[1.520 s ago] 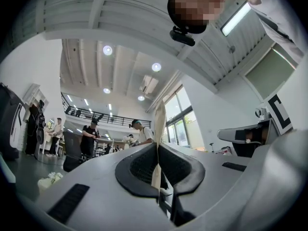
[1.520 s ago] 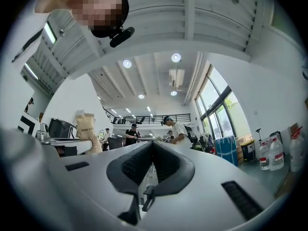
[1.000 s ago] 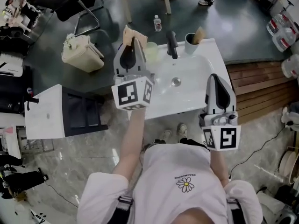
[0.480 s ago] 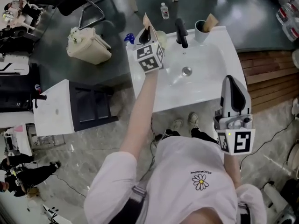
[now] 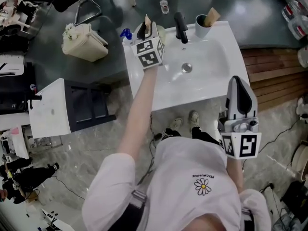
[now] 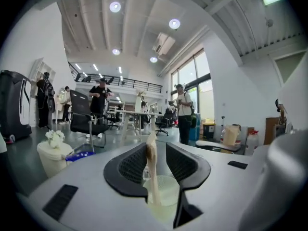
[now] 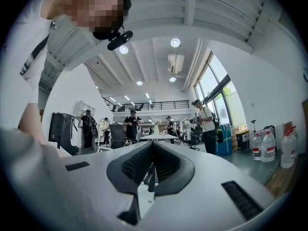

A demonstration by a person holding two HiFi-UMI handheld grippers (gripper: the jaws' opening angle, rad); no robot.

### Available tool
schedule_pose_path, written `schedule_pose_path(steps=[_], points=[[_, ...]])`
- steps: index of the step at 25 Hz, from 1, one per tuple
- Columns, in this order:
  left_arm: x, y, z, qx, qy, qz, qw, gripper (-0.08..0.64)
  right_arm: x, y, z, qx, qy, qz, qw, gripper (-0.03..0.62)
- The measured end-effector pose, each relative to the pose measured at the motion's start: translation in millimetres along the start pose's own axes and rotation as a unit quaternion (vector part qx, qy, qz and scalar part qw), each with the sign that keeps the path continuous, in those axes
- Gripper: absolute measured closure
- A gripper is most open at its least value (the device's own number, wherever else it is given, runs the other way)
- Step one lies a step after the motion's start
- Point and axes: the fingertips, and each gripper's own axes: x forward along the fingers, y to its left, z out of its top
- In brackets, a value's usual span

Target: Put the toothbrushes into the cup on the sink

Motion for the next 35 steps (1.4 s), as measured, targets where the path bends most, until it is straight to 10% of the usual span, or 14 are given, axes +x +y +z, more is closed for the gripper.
schedule_pose_path(steps=[7, 18, 26, 35], points=[[-43.5, -0.8, 104.5, 0.033, -0.119, 0.007, 0.9923, 0.407, 11.4, 8.3, 16.0, 0.004, -0.029, 0.024, 0.999, 0.58], [-232.1, -61.1, 227.3, 0.09, -0.318, -0.014, 0.9435, 0.526, 33.6, 27.8, 43.6, 0.009, -0.083, 0.053, 0.995, 0.58], [-266.6, -89.7, 173.9, 0.02, -0.271, -0.033, 0.9618, 0.545, 35.8, 37.5, 45.4, -0.005, -0.089, 0.048, 0.995, 0.58], [-255.9, -88.3, 154.3, 0.034, -0.237, -0.028, 0.9704, 0.545, 33.2, 33.3, 35.2, -0.015, -0.067, 0.034, 0.997, 0.58]])
